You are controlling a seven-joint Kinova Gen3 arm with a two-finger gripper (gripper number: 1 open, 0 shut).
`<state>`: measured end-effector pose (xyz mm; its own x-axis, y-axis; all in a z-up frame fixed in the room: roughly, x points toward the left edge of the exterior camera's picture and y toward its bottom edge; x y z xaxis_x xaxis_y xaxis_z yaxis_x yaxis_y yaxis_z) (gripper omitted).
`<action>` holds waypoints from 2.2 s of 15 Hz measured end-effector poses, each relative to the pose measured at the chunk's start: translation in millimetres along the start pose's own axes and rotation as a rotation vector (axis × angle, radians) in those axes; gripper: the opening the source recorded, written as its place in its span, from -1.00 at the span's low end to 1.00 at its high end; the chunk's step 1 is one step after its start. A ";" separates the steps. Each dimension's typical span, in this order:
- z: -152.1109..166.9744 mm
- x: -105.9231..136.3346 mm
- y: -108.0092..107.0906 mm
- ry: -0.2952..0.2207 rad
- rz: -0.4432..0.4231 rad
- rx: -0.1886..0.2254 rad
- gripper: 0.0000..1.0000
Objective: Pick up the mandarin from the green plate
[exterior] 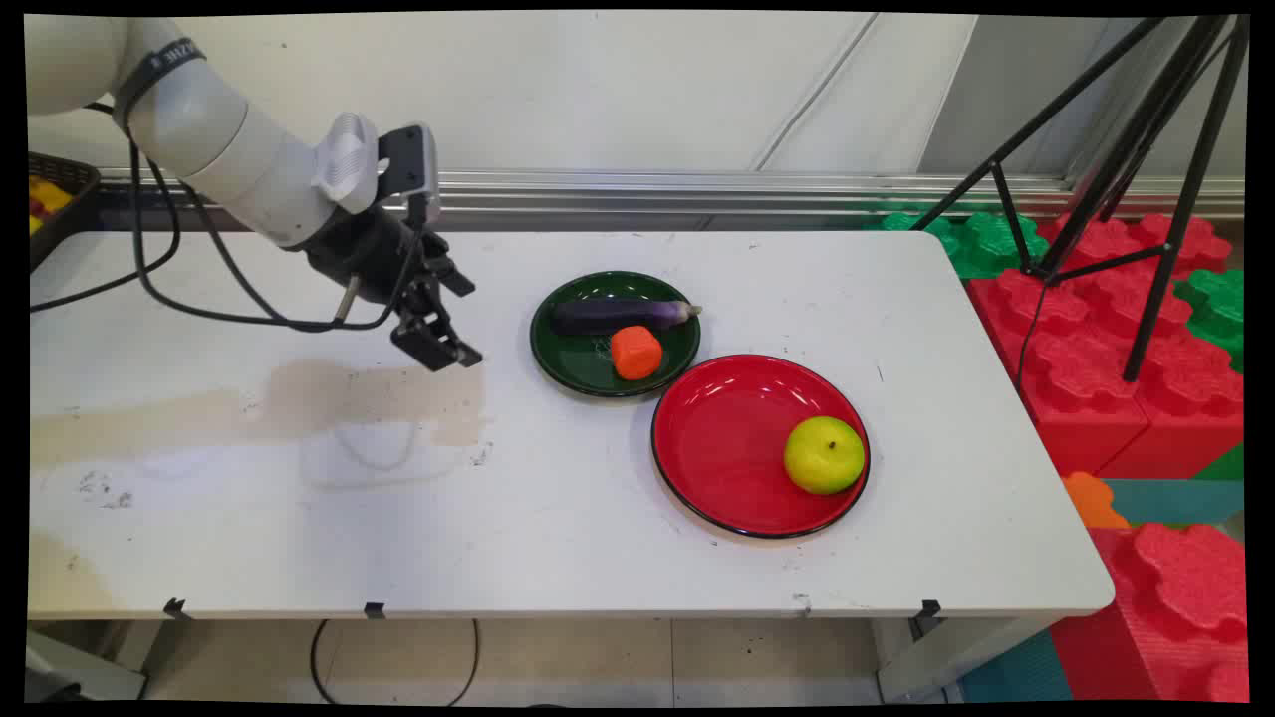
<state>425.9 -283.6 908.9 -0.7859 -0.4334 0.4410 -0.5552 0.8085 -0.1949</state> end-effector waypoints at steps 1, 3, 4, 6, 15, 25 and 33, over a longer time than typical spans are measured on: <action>0.0 3.6 -0.7 0.008 -0.005 0.005 1.00; 1.1 14.6 -2.4 0.025 -0.016 0.013 1.00; 1.7 18.8 -2.9 0.030 -0.019 0.017 1.00; 4.5 33.1 -4.0 0.039 -0.033 0.026 1.00; 43.8 99.9 -1.7 -0.012 -0.093 0.055 1.00; 107.4 150.4 7.1 -0.104 -0.102 0.037 1.00; 161.7 168.1 -8.4 -0.172 -0.137 0.057 1.00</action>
<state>254.5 -427.6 842.9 -0.7343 -0.6031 0.3115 -0.6706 0.7158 -0.1949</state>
